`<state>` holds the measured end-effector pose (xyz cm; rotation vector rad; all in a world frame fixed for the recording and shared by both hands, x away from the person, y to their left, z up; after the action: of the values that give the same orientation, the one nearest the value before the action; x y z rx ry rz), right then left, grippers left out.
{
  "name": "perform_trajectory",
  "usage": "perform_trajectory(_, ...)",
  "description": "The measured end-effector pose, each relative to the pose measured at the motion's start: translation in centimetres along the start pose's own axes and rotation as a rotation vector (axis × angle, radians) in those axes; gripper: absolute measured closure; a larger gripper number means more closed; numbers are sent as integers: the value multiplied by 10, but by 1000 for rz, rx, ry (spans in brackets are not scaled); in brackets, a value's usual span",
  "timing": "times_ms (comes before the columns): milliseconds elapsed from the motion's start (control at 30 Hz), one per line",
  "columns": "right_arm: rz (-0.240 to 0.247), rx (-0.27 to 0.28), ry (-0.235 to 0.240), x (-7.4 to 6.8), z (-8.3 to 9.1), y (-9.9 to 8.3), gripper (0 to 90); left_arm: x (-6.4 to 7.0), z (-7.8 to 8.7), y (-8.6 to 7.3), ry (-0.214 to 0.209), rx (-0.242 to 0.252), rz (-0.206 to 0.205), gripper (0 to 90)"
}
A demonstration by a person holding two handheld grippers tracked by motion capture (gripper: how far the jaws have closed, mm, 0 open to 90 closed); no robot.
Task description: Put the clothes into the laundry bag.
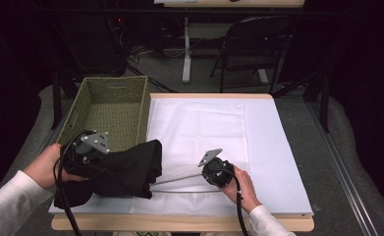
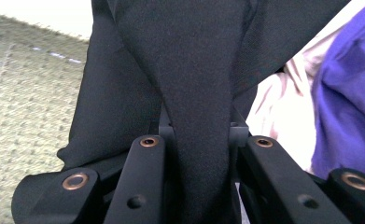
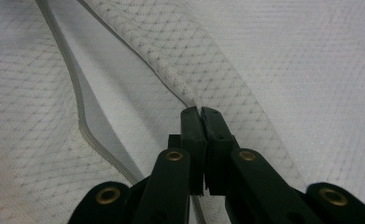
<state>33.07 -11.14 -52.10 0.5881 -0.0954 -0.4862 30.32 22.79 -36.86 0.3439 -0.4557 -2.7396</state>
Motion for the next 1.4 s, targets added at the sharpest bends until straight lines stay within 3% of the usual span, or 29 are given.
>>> perform_trajectory(233, 6, 9, -7, -1, 1, 1, 892, 20, -13, 6, -49, -6, -9, 763)
perform_trajectory(400, 2, 13, -13, -1, 2, 2, 891, 25, -22, 7, -67, -2, 0, 763)
perform_trajectory(633, 9, 22, -22, -1, 4, 3, 892, 37, -44, 10, -124, 22, 6, 763)
perform_trajectory(1033, -5, 45, -33, -2, 10, 6, 893, 50, -73, 24, -158, 44, -2, 762)
perform_trajectory(1133, 6, 69, -36, -1, 15, 9, 893, 51, -87, 33, -178, 66, 27, 762)
perform_trajectory(1267, 9, 88, -43, -3, 19, 11, 894, 50, -97, 38, -169, 52, 23, 759)
perform_trajectory(1333, 8, 98, -46, -4, 21, 13, 895, 47, -106, 41, -179, 72, 66, 758)
perform_trajectory(1400, 13, 100, -49, -4, 22, 14, 895, 47, -110, 42, -188, 73, 71, 757)
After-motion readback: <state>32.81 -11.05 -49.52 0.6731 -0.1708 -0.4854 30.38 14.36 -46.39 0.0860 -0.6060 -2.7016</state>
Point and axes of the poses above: each handheld gripper's, and its own axes: z roughly backward along the jaws, y roughly out of its top, x roughly to its right, the point moved 1 cm from there along -z, roughly forward along the jaws, and after that the axes turned 12 degrees about y, right-handed, at the moved point
